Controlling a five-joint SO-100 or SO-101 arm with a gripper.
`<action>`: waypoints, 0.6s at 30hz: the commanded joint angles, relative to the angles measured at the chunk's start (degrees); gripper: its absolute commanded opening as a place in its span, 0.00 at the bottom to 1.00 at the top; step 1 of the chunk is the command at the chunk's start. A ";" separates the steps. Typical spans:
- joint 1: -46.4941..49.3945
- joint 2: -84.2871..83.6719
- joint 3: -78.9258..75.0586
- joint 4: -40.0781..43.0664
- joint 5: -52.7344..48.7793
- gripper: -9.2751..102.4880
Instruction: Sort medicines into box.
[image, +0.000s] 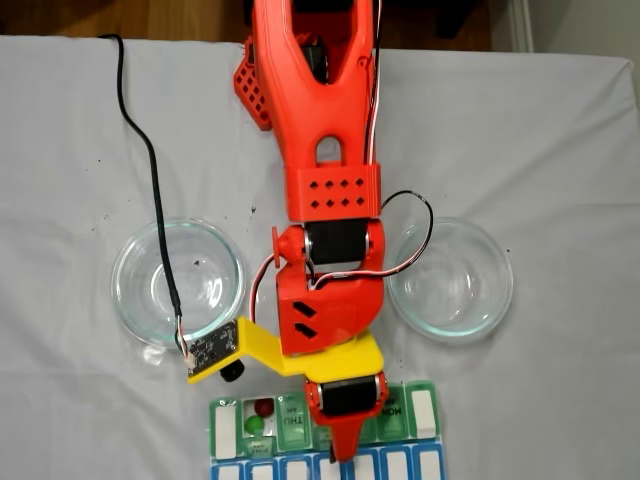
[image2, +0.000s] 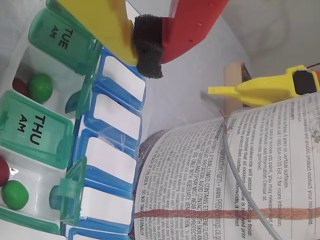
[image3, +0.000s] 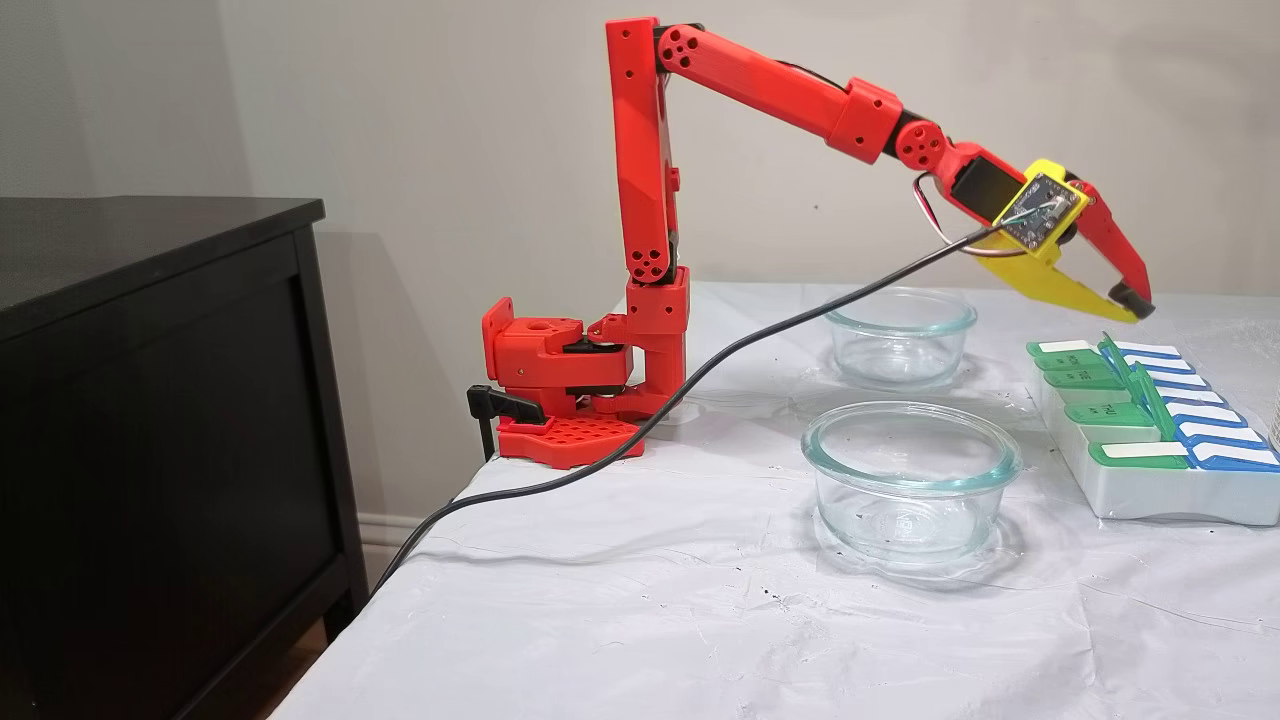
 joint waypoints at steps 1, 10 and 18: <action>-0.44 0.09 -1.05 -2.81 0.70 0.08; -1.67 0.79 -0.09 0.79 0.18 0.08; -2.20 -1.05 0.70 2.64 -0.35 0.08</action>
